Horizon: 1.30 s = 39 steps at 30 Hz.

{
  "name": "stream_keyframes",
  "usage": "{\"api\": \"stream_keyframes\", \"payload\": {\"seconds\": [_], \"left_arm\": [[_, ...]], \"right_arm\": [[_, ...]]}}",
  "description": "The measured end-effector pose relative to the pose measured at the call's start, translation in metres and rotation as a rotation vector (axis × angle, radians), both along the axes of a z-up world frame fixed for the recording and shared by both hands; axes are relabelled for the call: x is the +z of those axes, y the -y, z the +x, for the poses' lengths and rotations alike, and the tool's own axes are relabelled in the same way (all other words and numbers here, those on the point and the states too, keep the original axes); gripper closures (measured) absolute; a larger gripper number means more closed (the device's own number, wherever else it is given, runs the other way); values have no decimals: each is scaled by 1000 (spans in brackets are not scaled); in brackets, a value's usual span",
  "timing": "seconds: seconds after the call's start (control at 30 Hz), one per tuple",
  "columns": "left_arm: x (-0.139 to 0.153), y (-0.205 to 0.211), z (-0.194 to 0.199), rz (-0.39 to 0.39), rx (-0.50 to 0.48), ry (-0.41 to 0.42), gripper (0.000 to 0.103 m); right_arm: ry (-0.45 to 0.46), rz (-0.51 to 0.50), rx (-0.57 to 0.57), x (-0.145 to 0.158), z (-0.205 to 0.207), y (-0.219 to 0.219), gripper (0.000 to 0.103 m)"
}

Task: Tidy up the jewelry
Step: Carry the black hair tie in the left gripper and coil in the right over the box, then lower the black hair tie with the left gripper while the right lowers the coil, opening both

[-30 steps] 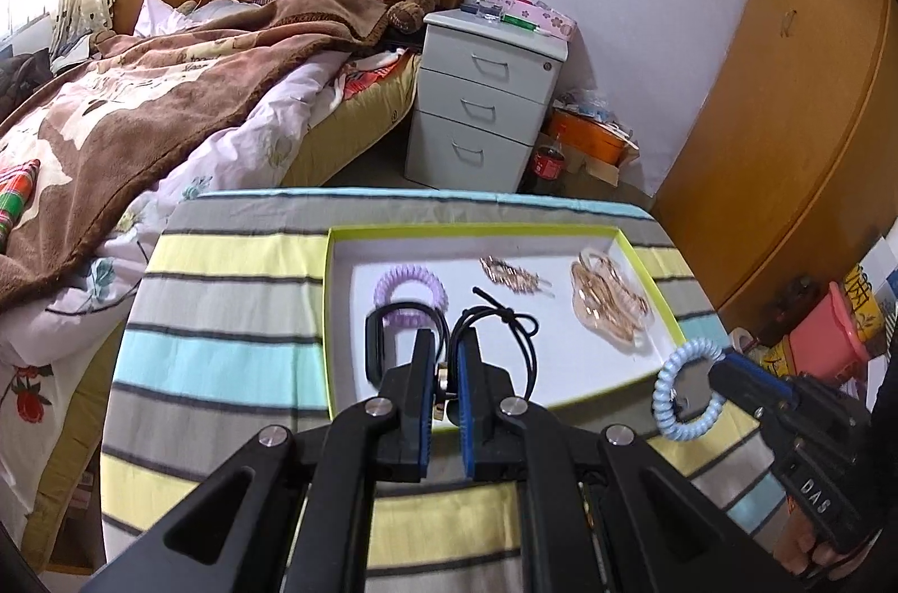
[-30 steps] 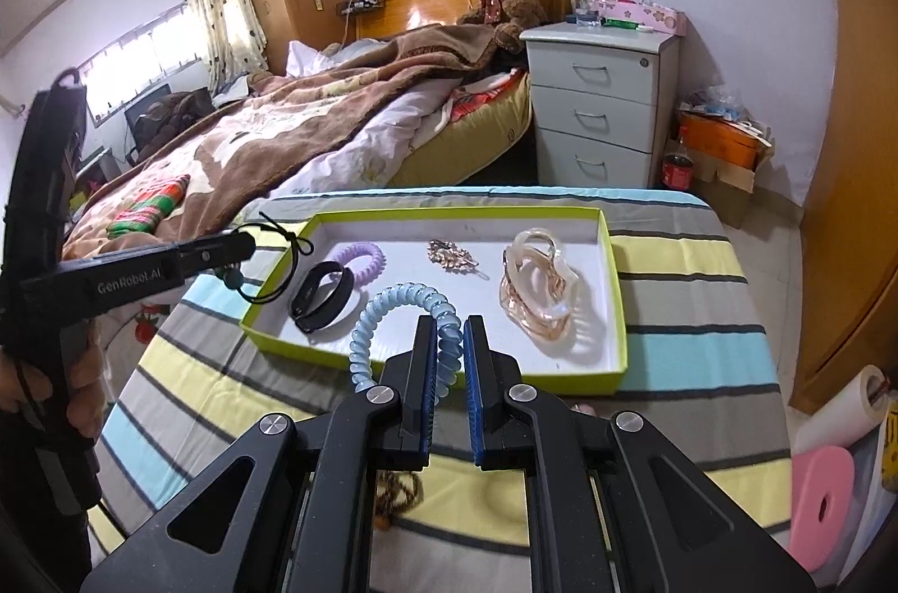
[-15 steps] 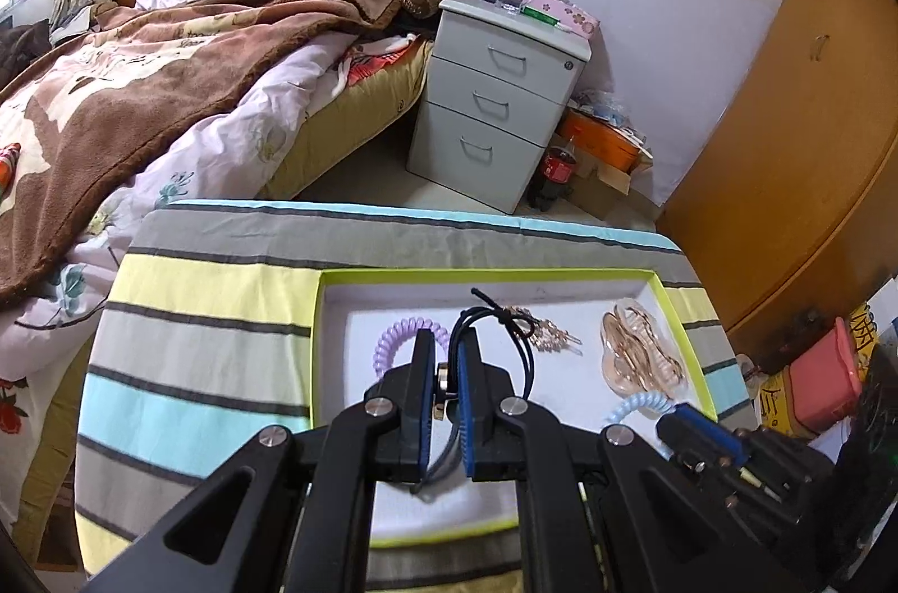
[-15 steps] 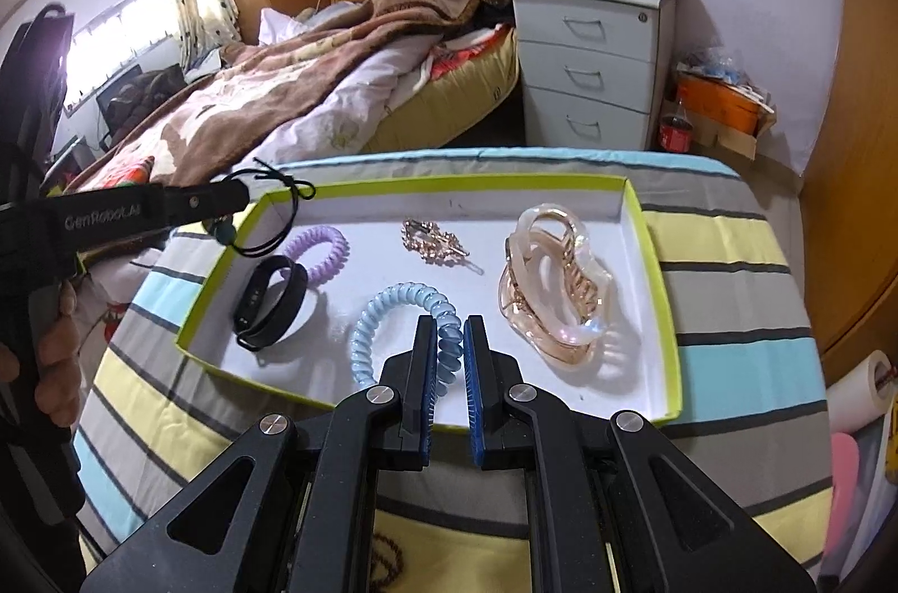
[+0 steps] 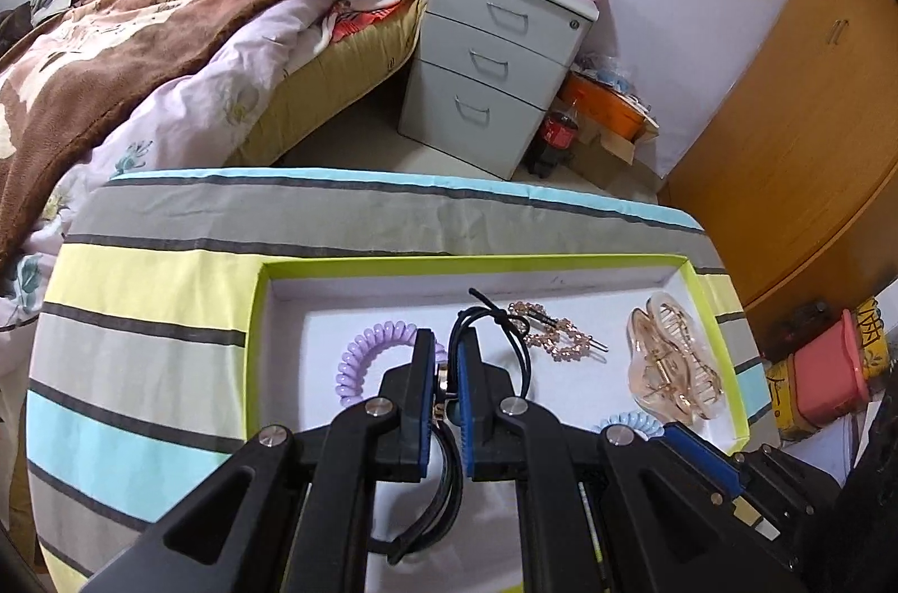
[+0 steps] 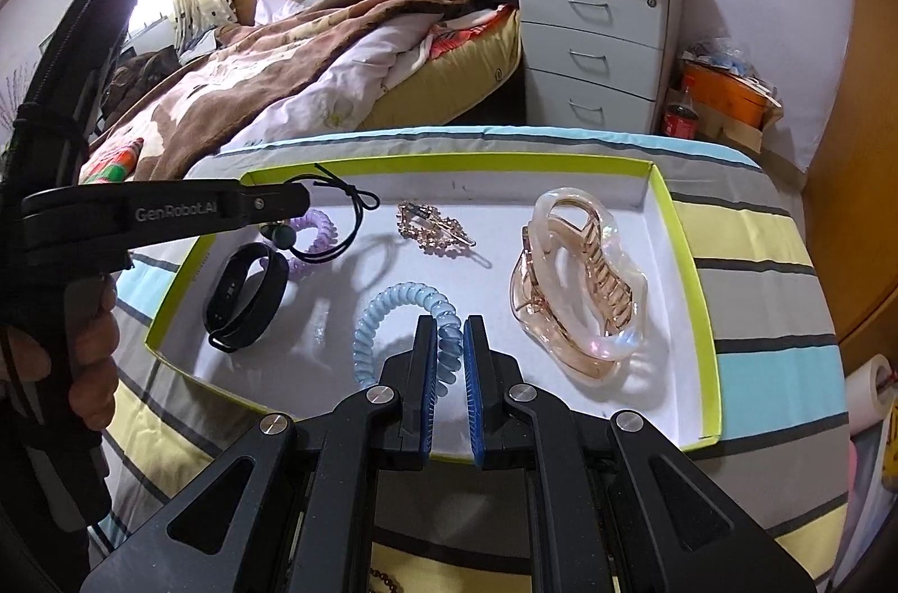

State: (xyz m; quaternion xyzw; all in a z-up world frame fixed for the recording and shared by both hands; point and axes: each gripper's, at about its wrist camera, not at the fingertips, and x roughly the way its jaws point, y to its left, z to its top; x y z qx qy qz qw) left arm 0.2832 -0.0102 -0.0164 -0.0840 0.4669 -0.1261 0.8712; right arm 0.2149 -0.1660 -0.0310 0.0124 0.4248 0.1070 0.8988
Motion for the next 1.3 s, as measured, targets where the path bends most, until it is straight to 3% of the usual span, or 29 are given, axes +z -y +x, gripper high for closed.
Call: {"api": "stream_keyframes", "payload": {"seconds": [0.7,0.9,1.17,1.3], "left_arm": [[-17,9,13,23,-7,-47,94],[-19,8,13,30,-4,-57,87],[-19,7,12,31,-3,-57,87],[-19,6,12,35,-2,-56,77]], "right_arm": [[-22,-46,6,-13,9,-4,93],[-23,-58,3,-15,9,-3,93],[-15,-58,6,-14,7,-4,93],[-12,-58,8,-13,6,-4,90]]}}
